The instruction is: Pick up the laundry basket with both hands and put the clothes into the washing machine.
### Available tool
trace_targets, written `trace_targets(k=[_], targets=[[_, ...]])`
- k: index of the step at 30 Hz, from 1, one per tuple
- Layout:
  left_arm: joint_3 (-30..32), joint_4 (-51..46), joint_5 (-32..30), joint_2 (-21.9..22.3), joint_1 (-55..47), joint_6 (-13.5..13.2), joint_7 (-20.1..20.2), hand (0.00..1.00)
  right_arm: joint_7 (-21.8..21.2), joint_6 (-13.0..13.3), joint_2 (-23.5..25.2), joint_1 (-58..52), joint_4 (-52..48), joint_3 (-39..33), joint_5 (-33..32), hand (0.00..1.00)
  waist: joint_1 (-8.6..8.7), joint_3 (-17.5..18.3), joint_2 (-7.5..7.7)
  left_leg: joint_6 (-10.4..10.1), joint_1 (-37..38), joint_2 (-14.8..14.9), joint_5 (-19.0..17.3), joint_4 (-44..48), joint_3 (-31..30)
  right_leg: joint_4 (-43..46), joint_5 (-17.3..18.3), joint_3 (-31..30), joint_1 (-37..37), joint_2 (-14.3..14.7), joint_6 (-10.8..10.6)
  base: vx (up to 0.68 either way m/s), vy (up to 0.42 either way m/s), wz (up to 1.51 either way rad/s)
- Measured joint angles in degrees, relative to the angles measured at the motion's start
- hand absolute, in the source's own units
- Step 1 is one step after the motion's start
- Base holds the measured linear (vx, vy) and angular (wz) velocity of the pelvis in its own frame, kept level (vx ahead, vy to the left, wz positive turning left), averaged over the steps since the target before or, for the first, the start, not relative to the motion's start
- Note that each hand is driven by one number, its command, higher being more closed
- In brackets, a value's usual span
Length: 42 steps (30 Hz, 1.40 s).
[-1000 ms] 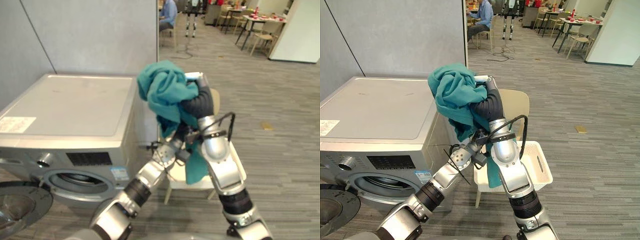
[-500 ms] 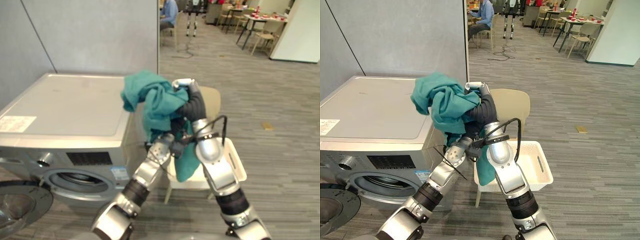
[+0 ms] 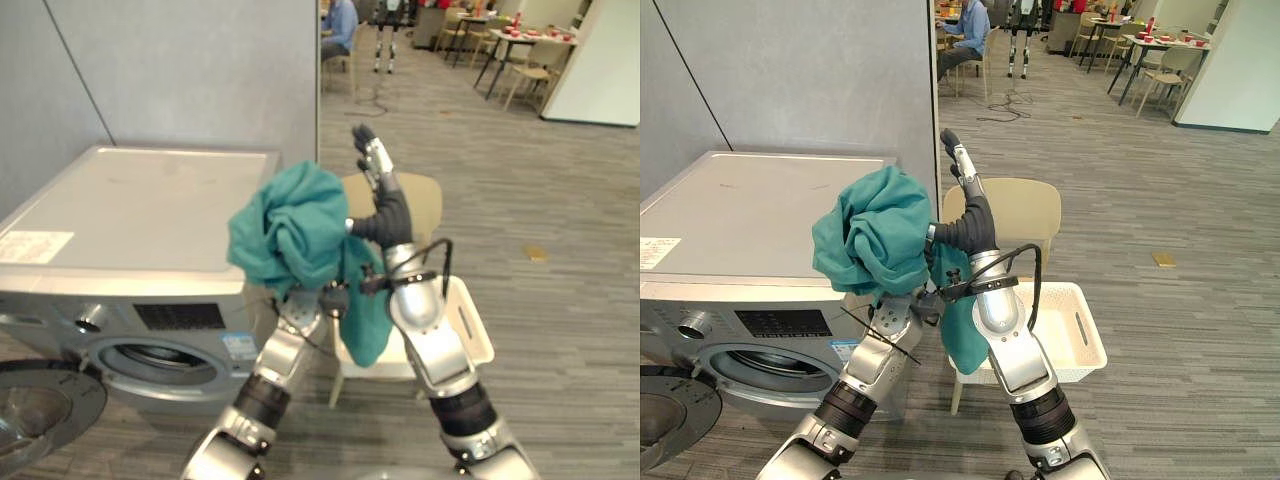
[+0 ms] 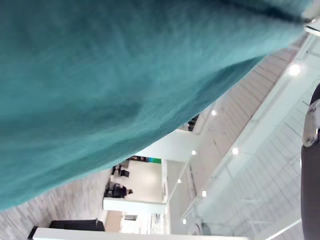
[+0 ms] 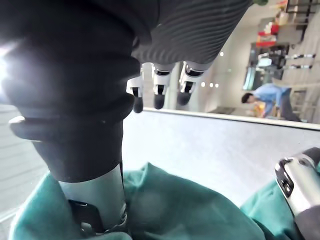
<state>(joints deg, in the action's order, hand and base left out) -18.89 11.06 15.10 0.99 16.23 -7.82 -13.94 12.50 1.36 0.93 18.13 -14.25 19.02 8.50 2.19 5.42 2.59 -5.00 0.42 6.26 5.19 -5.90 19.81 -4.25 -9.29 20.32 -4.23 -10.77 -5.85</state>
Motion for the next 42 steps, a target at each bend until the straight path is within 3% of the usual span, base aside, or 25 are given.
trace_targets(k=[7,14,16,18,19,20,21,22,23,24,25,26,27,28,29,31,33,35,36,37,38,39,42], targets=[[10.0,-9.6,0.0,0.0,-8.9,-0.1,-0.3,1.0,0.8,-0.6,0.5,0.0,2.8,-4.8,0.9,0.0,-0.18,0.0,-0.01,0.0,1.1,0.3,0.0,0.0,0.0,0.0,0.2,0.0,1.0,0.3,0.2,0.0,0.0,0.0],[21.7,-21.9,0.0,2.2,-23.9,-1.6,-0.5,1.0,3.7,-1.7,1.4,-0.2,4.1,-10.7,3.3,0.0,-2.42,-0.2,-0.22,-0.9,0.8,2.5,-1.0,0.5,-1.0,0.3,1.6,0.3,2.0,2.1,0.6,0.0,-0.024,0.07],[23.7,-22.2,0.0,2.9,-26.5,-1.7,0.1,1.0,4.1,-1.7,1.4,0.4,5.3,-13.4,3.3,0.0,-3.51,-0.8,0.17,-1.0,-5.2,3.1,-1.4,6.5,-6.3,0.4,2.0,4.5,2.0,2.2,0.7,0.01,-0.061,0.95],[24.2,-22.2,0.0,3.2,-26.5,-1.7,0.0,1.0,4.8,-1.8,0.3,2.4,6.8,-16.1,3.3,0.0,-4.52,-2.6,-0.37,-1.0,-8.9,3.8,-1.6,9.7,-9.6,1.4,2.5,9.0,2.1,2.6,1.5,-0.04,-0.044,1.16],[24.8,-22.3,0.0,3.2,-26.4,-1.7,0.0,1.0,5.1,-2.0,-0.2,3.5,7.2,-17.4,3.3,0.0,-4.94,-3.3,-1.06,0.3,-10.4,4.4,-2.3,9.5,-10.7,2.5,2.9,11.2,2.1,3.0,2.3,-0.07,-0.048,1.27],[26.3,-22.3,0.1,3.2,-26.5,-1.7,-0.1,1.0,5.5,-2.2,-0.2,4.3,7.1,-19.2,3.4,0.0,-5.58,-4.0,-0.79,4.6,-10.5,6.0,-4.8,9.6,-5.1,2.8,3.3,13.9,2.6,3.0,2.7,-0.03,-0.048,1.09],[26.9,-22.3,0.1,3.2,-26.5,-1.8,-0.1,1.0,6.1,-2.2,-0.3,4.6,6.9,-20.3,3.4,0.0,-5.7,-4.4,-0.1,7.2,-10.3,7.0,-6.5,10.9,-1.0,2.1,3.5,15.0,3.4,2.8,3.0,0.02,-0.016,1.42],[26.7,-22.4,0.4,3.1,-26.5,-2.8,-0.2,1.0,6.6,-2.2,-1.4,6.7,6.5,-23.0,3.6,0.0,-6.46,-6.3,0.08,12.6,-13.7,13.9,-10.4,26.1,9.0,3.2,4.4,19.0,5.1,2.1,4.2,0.04,0.002,1.0],[26.5,-22.3,1.0,2.7,-27.2,-2.7,0.0,1.0,6.6,-2.4,-1.6,7.3,6.5,-23.7,3.9,0.0,-6.9,-6.7,-0.79,13.6,-14.3,17.0,-10.7,33.6,12.5,5.2,5.2,19.7,5.0,2.0,4.7,0.05,0.108,0.88],[26.0,-22.3,2.1,3.0,-28.7,-2.7,0.2,1.0,6.7,-2.6,-2.3,7.4,5.5,-24.0,4.1,0.0,-7.26,-7.0,-2.25,14.4,-13.7,19.0,-8.0,38.3,16.3,8.2,7.1,20.4,5.4,2.3,3.8,0.07,0.131,1.03],[25.4,-22.3,2.6,3.0,-29.1,-2.5,0.5,1.0,7.8,-2.7,-2.6,6.8,2.8,-25.5,4.8,0.0,-5.27,-7.4,-2.54,12.3,-13.8,17.3,-6.6,35.5,16.5,9.7,9.2,21.8,6.2,1.1,3.3,0.03,0.182,1.7],[25.1,-22.3,2.8,2.6,-28.9,-2.6,1.0,1.0,8.3,-2.2,-2.5,6.0,-0.3,-27.8,5.4,0.0,-4.26,-6.8,-0.85,10.6,-12.2,13.4,-7.7,29.1,15.6,8.1,9.3,25.8,6.1,-0.9,3.5,-0.01,0.138,1.66],[25.0,-22.3,2.8,2.5,-28.9,-2.7,1.2,1.0,8.4,-2.0,-2.4,5.3,-1.4,-28.2,5.6,0.0,-4.65,-6.9,-1.0,10.1,-12.2,14.7,-11.1,33.4,17.3,8.5,9.2,26.8,6.0,-0.8,3.5,-0.03,0.107,1.03],[24.7,-22.1,2.7,2.5,-29.0,-2.6,1.3,1.0,8.4,-2.0,-2.3,4.0,-2.9,-28.1,5.6,0.0,-4.7,-7.0,-1.38,8.1,-11.6,15.7,-13.2,36.2,18.2,8.8,8.7,27.8,6.4,-0.5,3.1,0.03,0.107,0.8],[23.3,-21.7,2.7,3.0,-29.0,-2.6,1.5,1.0,8.5,-1.8,-2.0,1.3,-5.8,-28.4,5.7,0.0,-4.14,-7.4,-3.04,3.1,-9.8,15.3,-15.3,33.1,18.7,9.3,8.3,30.4,7.1,0.2,3.0,0.03,0.107,0.92],[21.6,-20.5,2.7,2.9,-29.0,-2.4,2.0,1.0,8.3,-2.0,0.0,-2.4,-6.9,-29.4,6.0,0.0,-3.51,-8.4,-2.28,2.6,-9.6,12.9,-16.4,30.3,18.2,10.8,7.9,31.8,7.4,-1.7,2.8,-0.05,0.241,0.82],[20.1,-17.6,2.7,3.0,-28.9,-1.7,3.0,1.0,7.4,-2.1,0.9,-4.6,-7.6,-29.8,8.2,0.0,-3.02,-8.7,-2.35,4.1,-9.6,10.2,-17.4,30.2,16.1,13.3,8.1,32.3,8.4,-4.5,2.4,-0.06,0.344,0.6],[17.7,-15.0,2.6,3.1,-28.7,-1.3,4.0,1.0,7.1,-1.9,0.7,-6.9,-10.5,-30.3,10.3,0.0,-2.58,-9.5,-2.39,5.0,-8.9,5.9,-18.7,28.3,13.7,24.0,10.4,27.4,6.3,-10.6,6.5,-0.02,0.346,0.85],[15.8,-14.4,2.5,3.0,-28.7,-1.1,4.0,1.0,6.7,-1.6,0.7,-8.8,-12.9,-31.1,11.6,0.0,-0.76,-10.5,-2.32,6.8,-7.9,2.6,-19.0,27.0,9.9,33.8,10.1,16.8,2.0,-13.9,11.2,0.03,0.326,1.54],[14.7,-13.8,2.1,2.8,-28.7,-1.2,4.1,1.0,6.3,-1.2,0.9,-11.8,-14.6,-31.7,12.6,0.0,0.74,-10.9,-2.34,7.7,-7.9,0.9,-19.0,26.0,6.3,40.1,12.8,2.1,-1.9,-11.1,9.3,0.07,0.271,1.62],[14.5,-13.3,1.9,2.8,-28.6,-1.2,4.0,1.0,6.3,-0.9,0.8,-13.3,-15.1,-31.9,12.7,0.0,1.13,-10.9,-2.28,8.1,-7.8,0.2,-18.8,25.3,4.8,41.7,14.6,-3.3,-3.3,-8.6,7.2,0.1,0.17,1.54],[14.4,-12.4,1.7,2.7,-28.7,-1.2,4.0,1.0,6.2,0.0,0.9,-16.0,-16.0,-32.1,13.2,0.0,1.91,-10.9,-1.9,9.1,-7.2,-1.2,-18.2,23.6,2.5,43.3,17.4,-10.5,-5.1,-3.7,5.8,0.15,0.131,1.25],[14.3,-10.8,1.3,1.9,-28.8,-1.2,4.0,1.0,6.3,2.3,1.1,-21.2,-16.6,-32.3,13.7,0.0,2.29,-11.3,-0.36,10.1,-4.8,-4.8,-17.5,20.6,-1.5,40.8,21.8,-19.2,-8.5,5.9,4.0,0.18,0.073,0.95]])
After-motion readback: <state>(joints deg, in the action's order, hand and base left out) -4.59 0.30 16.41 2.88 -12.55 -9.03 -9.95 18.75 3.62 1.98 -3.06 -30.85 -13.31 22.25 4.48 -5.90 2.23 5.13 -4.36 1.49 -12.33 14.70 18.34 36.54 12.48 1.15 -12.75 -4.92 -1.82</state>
